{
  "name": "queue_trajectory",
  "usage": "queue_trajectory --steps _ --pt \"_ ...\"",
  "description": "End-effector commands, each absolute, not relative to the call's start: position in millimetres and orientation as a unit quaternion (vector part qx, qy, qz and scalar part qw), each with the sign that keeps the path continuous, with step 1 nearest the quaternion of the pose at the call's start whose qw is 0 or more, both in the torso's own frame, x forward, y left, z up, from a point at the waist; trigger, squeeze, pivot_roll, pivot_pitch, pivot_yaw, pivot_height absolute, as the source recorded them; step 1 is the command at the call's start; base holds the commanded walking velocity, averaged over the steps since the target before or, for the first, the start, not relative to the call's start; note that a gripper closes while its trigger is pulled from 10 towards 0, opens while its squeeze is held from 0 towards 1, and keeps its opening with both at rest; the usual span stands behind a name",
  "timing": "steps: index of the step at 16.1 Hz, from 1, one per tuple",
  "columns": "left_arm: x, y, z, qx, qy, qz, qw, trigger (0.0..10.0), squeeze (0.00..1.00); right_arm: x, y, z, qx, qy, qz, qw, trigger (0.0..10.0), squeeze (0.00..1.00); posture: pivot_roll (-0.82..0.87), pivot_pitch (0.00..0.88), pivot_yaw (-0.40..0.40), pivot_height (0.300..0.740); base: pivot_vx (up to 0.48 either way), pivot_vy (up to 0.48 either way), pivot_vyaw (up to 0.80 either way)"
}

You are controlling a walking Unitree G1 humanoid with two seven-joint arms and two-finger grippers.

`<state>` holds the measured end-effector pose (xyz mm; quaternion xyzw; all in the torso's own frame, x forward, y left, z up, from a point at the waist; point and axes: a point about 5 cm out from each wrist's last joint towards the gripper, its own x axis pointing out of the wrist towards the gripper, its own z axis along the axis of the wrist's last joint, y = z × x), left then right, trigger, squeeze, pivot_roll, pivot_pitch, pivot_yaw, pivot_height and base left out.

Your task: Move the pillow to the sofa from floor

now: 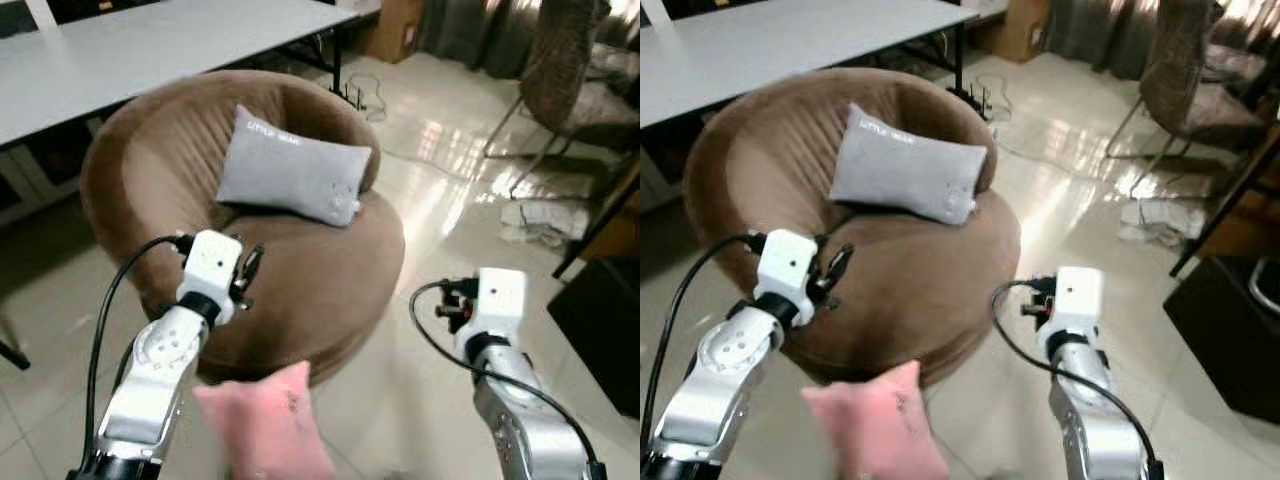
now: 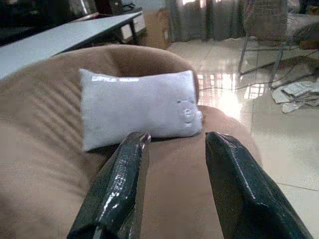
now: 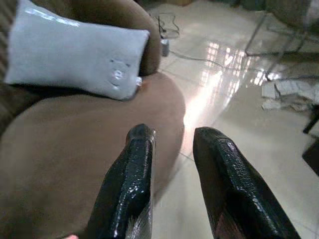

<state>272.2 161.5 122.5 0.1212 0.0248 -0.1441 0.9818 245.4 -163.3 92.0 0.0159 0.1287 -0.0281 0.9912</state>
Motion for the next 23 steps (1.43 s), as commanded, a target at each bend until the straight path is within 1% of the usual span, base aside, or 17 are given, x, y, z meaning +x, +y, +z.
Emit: queue_trajectory --steps 1,5,19,23 --pt "271.9 157.2 123.2 0.12 0.022 -0.15 0.981 10.0 0.0 244.0 -169.3 92.6 0.012 0.127 -0.037 0.991 10.0 0.0 -0.03 0.03 0.019 0.74 0.0 0.431 0.0" --pt "271.0 157.0 123.0 0.121 0.022 -0.152 0.981 10.0 0.0 243.2 -169.0 90.9 0.009 0.128 -0.035 0.991 10.0 0.0 -0.03 0.026 0.019 0.74 0.0 0.437 0.0" --pt "276.0 148.9 120.9 0.123 0.023 -0.17 0.978 10.0 0.0 241.1 -168.3 91.9 0.004 0.131 -0.04 0.991 10.0 0.0 -0.03 0.046 0.038 0.74 0.0 0.436 -0.8" --pt "277.7 148.3 120.0 0.119 0.021 -0.173 0.977 10.0 0.0 239.4 -163.7 95.8 -0.022 0.118 -0.025 0.992 10.0 0.0 -0.04 0.043 0.042 0.74 0.0 0.436 -0.8"
